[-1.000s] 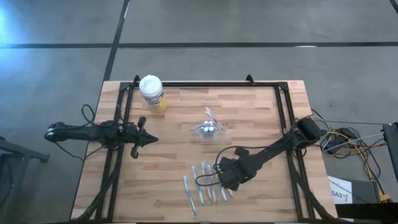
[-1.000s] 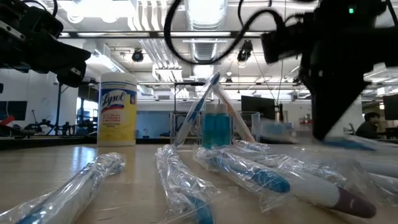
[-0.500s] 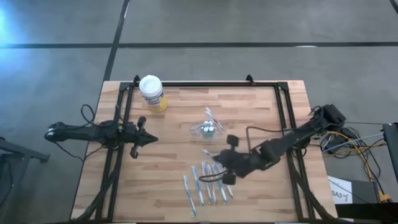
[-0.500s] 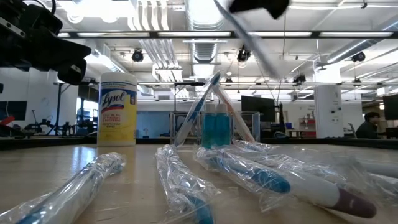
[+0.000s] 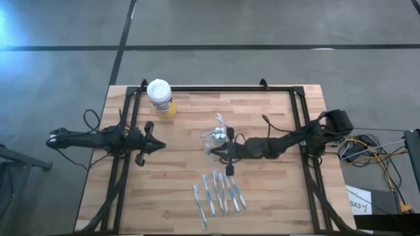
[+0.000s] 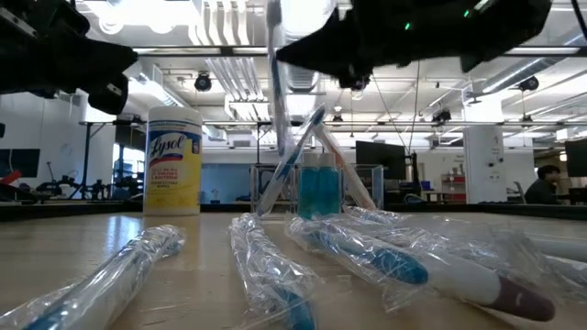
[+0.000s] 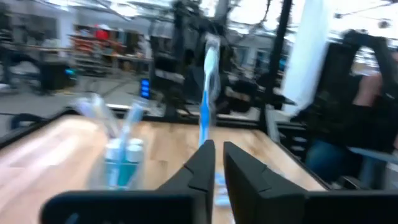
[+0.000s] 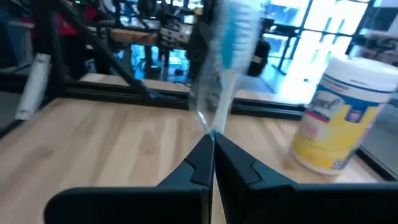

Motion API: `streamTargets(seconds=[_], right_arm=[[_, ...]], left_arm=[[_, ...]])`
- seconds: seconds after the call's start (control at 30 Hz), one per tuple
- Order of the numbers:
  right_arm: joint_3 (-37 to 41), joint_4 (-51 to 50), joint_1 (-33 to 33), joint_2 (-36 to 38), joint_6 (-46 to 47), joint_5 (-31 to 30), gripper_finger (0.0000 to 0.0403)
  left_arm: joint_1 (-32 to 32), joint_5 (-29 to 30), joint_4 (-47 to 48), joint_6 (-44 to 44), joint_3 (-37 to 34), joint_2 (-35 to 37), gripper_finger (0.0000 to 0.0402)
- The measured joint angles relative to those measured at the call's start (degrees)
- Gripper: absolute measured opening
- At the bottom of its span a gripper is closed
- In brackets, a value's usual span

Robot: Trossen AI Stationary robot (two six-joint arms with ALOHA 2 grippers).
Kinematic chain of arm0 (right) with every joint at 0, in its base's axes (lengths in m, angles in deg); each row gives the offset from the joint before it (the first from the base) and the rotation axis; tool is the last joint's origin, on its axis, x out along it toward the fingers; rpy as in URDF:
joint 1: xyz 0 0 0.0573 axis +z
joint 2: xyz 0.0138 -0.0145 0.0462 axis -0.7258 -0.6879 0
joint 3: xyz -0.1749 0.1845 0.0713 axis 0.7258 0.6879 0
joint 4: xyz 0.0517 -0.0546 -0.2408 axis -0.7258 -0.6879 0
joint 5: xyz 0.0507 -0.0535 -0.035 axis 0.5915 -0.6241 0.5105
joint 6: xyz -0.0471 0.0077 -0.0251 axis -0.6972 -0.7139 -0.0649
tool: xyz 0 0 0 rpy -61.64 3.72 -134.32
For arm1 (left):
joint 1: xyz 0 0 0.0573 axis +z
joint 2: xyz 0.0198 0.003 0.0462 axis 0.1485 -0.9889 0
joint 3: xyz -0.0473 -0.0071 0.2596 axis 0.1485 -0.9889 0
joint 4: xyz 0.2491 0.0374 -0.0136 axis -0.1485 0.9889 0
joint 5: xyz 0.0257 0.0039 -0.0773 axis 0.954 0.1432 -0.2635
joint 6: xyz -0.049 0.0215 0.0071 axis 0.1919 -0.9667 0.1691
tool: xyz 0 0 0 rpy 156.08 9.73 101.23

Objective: Pick & Place toothbrushing station
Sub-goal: Put the blue toothbrush into the left section of the transparent organizer

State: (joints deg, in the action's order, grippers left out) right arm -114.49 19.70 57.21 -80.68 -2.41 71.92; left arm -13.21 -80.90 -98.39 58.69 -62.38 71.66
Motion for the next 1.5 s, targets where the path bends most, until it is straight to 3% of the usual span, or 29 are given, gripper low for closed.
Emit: streamTargets(seconds=[0.23,0.4,0.5,0.73,1.5], right_arm=[[-0.05,7.46,-2.64,-6.38,-2.48,2.4,0.0008],[-0.54,8.49,-3.1,-7.24,-3.36,2.42,0.0008],[-1.08,8.98,-3.08,-7.15,-4.57,2.41,0.0008],[-4.43,9.55,-3.08,-7.11,-6.76,2.42,0.0008],[-6.13,9.09,-3.08,-7.02,-8.94,2.26,0.0008]], left_arm=[[0.02,2.59,-7.29,-1.74,0.0,-5.68,0.0127],[0.02,4.43,-14.65,-1.75,0.09,-12.65,0.0207],[0.04,4.58,-15.93,-1.67,0.89,-17.77,0.0234],[0.04,4.58,-24.83,-1.81,5.58,-29.94,0.0241],[0.02,4.85,-25.17,-3.11,27.06,-60.87,0.0241]])
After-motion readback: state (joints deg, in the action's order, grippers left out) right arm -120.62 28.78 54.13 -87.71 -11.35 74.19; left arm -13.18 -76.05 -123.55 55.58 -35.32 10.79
